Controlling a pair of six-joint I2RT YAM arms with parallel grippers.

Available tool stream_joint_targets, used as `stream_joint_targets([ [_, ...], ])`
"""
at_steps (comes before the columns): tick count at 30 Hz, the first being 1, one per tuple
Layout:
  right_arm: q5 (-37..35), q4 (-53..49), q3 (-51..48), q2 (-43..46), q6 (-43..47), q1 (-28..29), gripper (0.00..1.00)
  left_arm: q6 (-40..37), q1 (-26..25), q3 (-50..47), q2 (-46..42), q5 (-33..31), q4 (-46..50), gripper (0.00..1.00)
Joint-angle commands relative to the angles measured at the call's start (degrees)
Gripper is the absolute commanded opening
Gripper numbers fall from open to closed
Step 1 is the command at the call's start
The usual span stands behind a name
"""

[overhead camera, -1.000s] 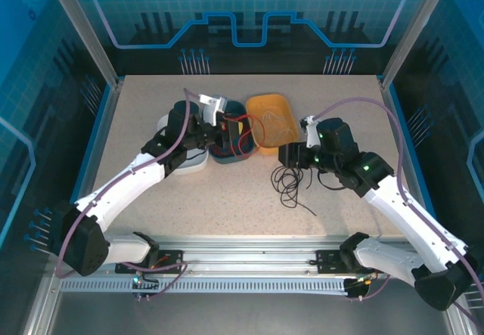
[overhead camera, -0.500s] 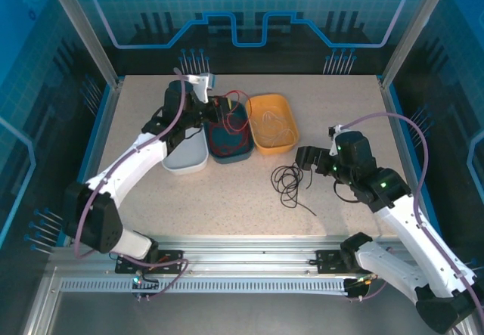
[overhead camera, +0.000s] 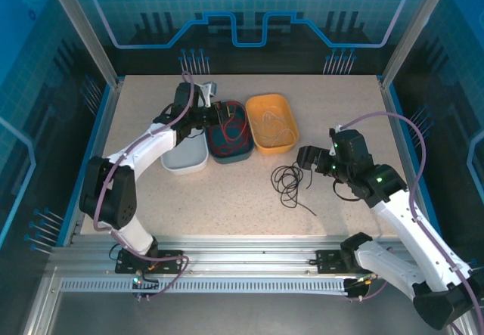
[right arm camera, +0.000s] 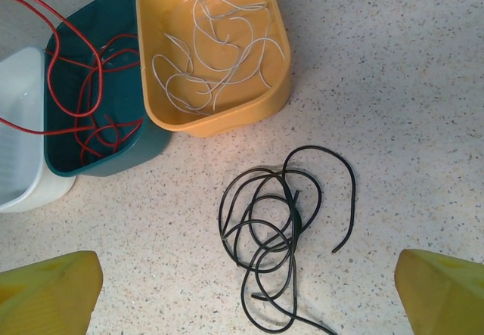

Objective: Untangle the cables

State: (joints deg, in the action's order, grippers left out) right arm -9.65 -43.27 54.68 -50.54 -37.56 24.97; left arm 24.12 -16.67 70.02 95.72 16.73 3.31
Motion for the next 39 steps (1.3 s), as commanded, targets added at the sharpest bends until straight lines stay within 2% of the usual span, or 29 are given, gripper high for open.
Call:
stream_joint_targets([
  [1, -0.5, -1.2, 0.2, -0.1, -1.1, -0.9, 1.00, 0.2, 0.5, 1.2, 2.0, 0.4, 1.9, 0.00],
  [10, -0.1, -1.0, -0.2, -0.4, -2.0, -1.2, 1.00, -0.9, 0.7, 3.9, 8.7, 0.5, 3.3, 0.00],
  [14, -0.2, -1.3, 0.5, -0.4, -1.8, -1.2, 1.00, -1.5, 0.7, 4.9, 10.0, -0.8, 4.3, 0.05],
  [20, -0.7, -1.1, 0.4, 0.6, -2.0, -1.2, 1.00, -2.3, 0.8, 5.4, 9.4, -3.6, 5.4, 0.24],
  [28, -1.3, -1.2, -0.4, 2.4, -2.3, -1.4, 1.00, -4.1, 0.8, 6.0, 7.4, -6.1, 6.4, 0.30],
  [34, -1.5, -1.2, -0.8, 3.0, -2.4, -1.5, 1.00, -4.6, 0.7, 4.4, 3.5, -6.9, 6.4, 0.41],
  [39, -1.9, -1.5, -1.1, 2.5, -2.9, -1.5, 1.00, -4.4, 0.2, 1.4, -1.8, -6.3, 5.1, 0.57],
])
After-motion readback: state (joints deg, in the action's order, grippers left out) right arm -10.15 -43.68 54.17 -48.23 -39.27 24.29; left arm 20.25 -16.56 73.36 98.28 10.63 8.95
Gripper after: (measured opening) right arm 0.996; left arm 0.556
